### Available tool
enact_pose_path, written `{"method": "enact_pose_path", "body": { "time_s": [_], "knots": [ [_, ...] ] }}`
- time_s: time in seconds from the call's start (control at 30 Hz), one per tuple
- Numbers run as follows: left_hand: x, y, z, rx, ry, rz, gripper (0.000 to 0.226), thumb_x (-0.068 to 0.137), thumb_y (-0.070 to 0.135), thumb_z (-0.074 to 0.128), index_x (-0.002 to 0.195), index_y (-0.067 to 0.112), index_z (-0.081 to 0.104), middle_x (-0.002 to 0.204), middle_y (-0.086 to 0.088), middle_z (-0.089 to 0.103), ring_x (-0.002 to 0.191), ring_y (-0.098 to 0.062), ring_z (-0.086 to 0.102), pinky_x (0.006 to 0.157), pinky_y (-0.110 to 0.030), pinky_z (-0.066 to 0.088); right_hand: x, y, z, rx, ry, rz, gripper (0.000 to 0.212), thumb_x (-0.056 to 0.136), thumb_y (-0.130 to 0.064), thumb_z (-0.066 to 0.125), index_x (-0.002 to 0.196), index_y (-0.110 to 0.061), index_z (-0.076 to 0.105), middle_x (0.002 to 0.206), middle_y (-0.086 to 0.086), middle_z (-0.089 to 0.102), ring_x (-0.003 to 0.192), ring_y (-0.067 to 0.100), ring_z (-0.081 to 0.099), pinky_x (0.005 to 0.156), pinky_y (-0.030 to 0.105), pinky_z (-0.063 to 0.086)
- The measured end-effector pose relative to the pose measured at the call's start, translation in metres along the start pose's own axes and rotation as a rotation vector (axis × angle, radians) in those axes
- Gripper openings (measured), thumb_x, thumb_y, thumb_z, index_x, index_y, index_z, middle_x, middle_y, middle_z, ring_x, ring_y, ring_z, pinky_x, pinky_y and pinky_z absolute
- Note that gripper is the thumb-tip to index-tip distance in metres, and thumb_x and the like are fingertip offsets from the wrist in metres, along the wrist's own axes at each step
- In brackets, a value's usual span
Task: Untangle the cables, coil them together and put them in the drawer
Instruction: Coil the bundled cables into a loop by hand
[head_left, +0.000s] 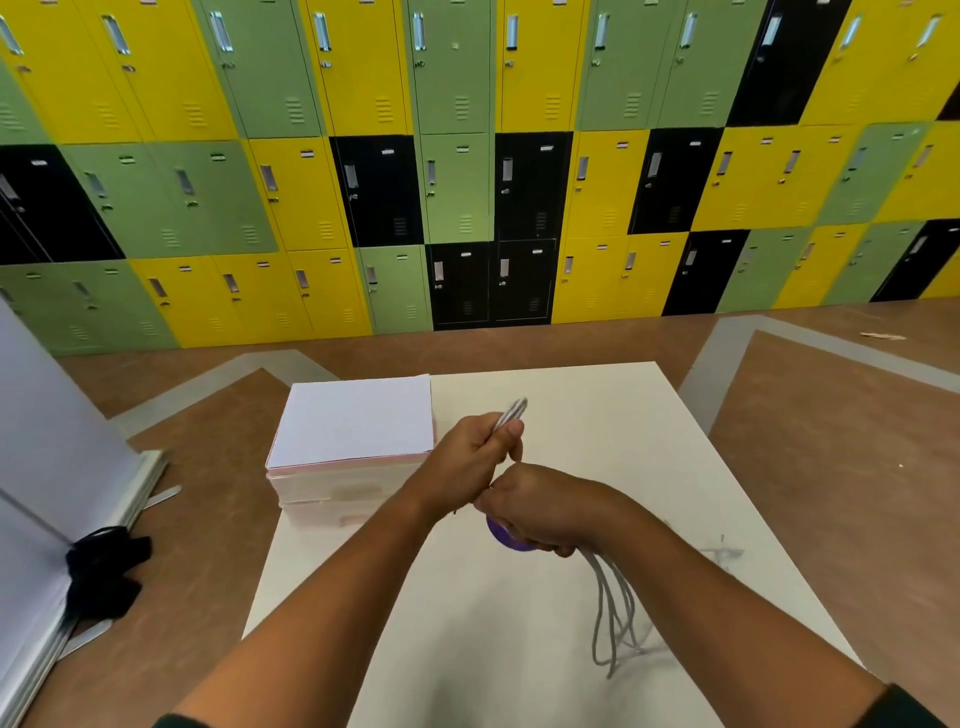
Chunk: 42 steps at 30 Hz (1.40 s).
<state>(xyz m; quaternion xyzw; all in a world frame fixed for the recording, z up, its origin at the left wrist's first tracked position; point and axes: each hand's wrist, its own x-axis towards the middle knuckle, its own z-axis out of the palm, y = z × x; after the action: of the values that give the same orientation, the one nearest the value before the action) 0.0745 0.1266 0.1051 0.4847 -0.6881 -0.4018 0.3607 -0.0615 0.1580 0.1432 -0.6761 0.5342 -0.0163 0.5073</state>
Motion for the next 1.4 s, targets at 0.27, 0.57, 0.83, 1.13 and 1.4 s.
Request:
{"method": "enact_pose_path", "body": {
  "time_s": [0.27,0.57,0.83,1.13,1.4],
  "knots": [
    [-0.007,0.000,-0.006,-0.170,-0.211,-0.097,0.041,0.103,0.037,0.045,0.073,0.014,0.060,0.061,0.007,0.059,0.060,-0.006,0.057,0.061,-0.021,0.044,-0.006,-0.006,-0.016,0.006,-0.062,-0.024,0.032,0.096,-0.029,0.046,0.067,-0.018,0.041,0.056,0.001,0.035,0.046,0.013,0.027,0.046,0.024,0.023],
    [-0.006,-0.005,-0.006,-0.172,-0.067,-0.118,0.047,0.104,0.038,0.045,0.063,0.015,0.047,0.052,0.007,0.044,0.051,-0.009,0.039,0.054,-0.019,0.035,-0.003,-0.009,-0.010,0.000,-0.200,0.006,0.038,0.097,-0.035,0.043,0.063,-0.021,0.033,0.053,-0.002,0.026,0.045,0.014,0.018,0.048,0.026,0.013],
    [-0.015,-0.004,-0.005,-0.560,-0.070,-0.237,0.040,0.099,0.015,0.047,0.062,0.009,0.062,0.049,-0.005,0.051,0.044,-0.014,0.049,0.051,-0.025,0.043,-0.008,-0.021,-0.037,0.024,-0.041,-0.106,0.037,0.101,-0.032,0.044,0.068,-0.017,0.044,0.053,0.006,0.040,0.042,0.013,0.021,0.042,0.021,0.020],
    [-0.012,-0.002,-0.010,-1.043,-0.434,-0.453,0.057,0.102,0.058,0.032,0.068,0.013,0.041,0.047,0.003,0.024,0.036,-0.010,0.014,0.046,-0.024,0.018,0.013,-0.020,-0.056,-0.077,0.273,-0.240,0.040,0.091,-0.045,0.066,0.077,-0.007,0.066,0.058,0.004,0.046,0.047,0.014,0.035,0.043,0.025,0.029],
    [-0.014,0.003,-0.018,-1.094,-0.395,-0.504,0.052,0.096,0.054,0.045,0.060,0.019,0.036,0.044,0.007,0.025,0.034,-0.007,0.012,0.039,-0.016,0.021,0.026,0.001,-0.050,-0.090,0.409,-0.430,0.020,0.092,-0.047,0.064,0.094,-0.027,0.068,0.081,-0.005,0.064,0.076,0.013,0.059,0.072,0.036,0.050]
  ]
}}
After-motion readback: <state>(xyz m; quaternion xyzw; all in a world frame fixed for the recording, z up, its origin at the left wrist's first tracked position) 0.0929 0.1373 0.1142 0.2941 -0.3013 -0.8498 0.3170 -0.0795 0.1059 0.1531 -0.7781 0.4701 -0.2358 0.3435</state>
